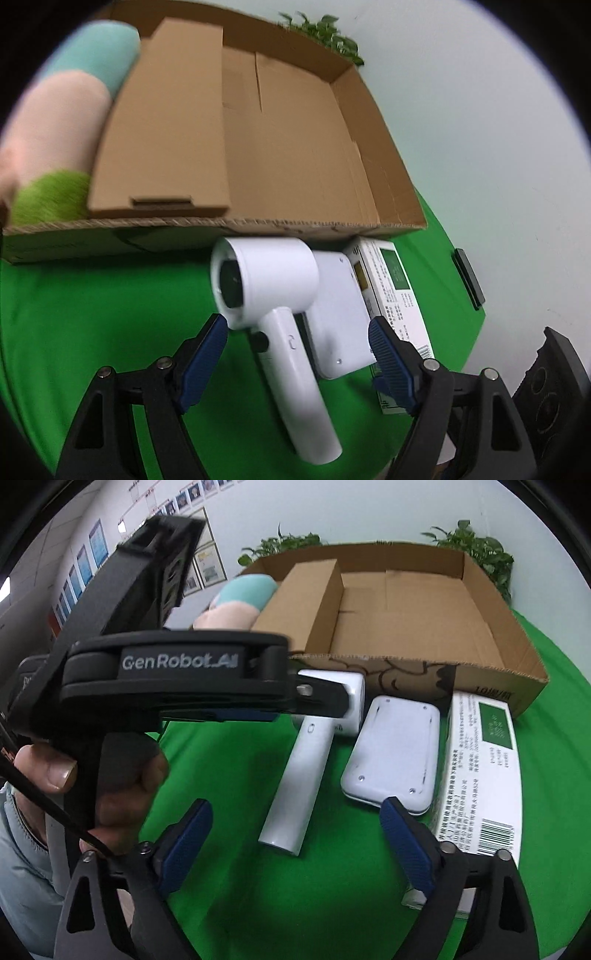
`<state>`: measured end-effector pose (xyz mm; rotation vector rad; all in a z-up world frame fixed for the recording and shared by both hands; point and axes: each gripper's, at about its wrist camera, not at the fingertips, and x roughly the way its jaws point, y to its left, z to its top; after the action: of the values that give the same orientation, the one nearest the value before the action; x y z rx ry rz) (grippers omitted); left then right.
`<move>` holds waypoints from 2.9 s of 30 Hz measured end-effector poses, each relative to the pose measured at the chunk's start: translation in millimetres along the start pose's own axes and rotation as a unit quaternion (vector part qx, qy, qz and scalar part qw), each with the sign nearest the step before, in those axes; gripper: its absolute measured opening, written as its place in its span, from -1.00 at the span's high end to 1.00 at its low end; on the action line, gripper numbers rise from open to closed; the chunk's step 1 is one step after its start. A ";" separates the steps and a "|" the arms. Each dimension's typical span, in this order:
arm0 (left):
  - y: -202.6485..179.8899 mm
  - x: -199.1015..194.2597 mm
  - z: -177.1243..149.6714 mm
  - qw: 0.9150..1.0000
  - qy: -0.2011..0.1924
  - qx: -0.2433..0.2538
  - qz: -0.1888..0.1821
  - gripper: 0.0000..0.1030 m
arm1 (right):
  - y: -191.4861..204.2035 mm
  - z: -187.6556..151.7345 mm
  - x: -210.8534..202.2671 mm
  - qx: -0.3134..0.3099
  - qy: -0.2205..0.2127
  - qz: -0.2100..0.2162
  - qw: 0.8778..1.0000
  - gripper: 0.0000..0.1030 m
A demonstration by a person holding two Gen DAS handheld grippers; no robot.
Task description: Organize objects
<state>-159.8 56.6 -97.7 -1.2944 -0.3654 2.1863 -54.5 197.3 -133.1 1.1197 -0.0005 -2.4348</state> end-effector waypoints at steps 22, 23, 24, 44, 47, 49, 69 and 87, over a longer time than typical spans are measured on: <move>-4.9 3.5 -48.1 0.999 0.042 -0.013 -0.003 0.16 | 7.2 -6.8 16.5 -0.005 0.062 -0.003 0.998 0.05; -2.5 3.3 -46.8 0.999 0.043 -0.017 -0.001 0.22 | 8.2 -7.2 19.2 -0.003 0.067 0.000 0.998 0.22; -1.5 3.5 -46.4 0.999 0.043 -0.019 -0.002 0.24 | 10.3 -8.9 21.3 -0.003 0.072 0.002 0.997 0.38; -47.5 -63.7 -14.5 0.997 -0.055 0.054 0.027 0.30 | 37.0 54.7 -14.1 -0.017 -0.040 -0.025 0.999 0.45; -58.1 -76.1 4.5 0.994 -0.074 0.072 0.028 0.30 | 34.3 83.2 -16.4 -0.019 -0.064 -0.029 0.997 0.45; -63.3 -83.0 15.7 0.993 -0.086 0.078 0.028 0.30 | 32.2 99.4 -22.1 -0.023 -0.079 -0.031 0.996 0.45; -79.9 -81.7 152.5 0.986 -0.110 0.114 0.052 0.29 | -5.1 221.9 -34.0 -0.036 -0.114 -0.021 0.993 0.45; -23.1 49.4 155.6 0.990 0.018 0.072 0.120 0.28 | -74.4 202.3 96.0 0.050 0.004 0.049 0.998 0.46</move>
<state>-305.5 112.5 -44.4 -1.3550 -0.0368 2.3340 -284.4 187.4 -80.7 1.1461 -0.1732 -2.3658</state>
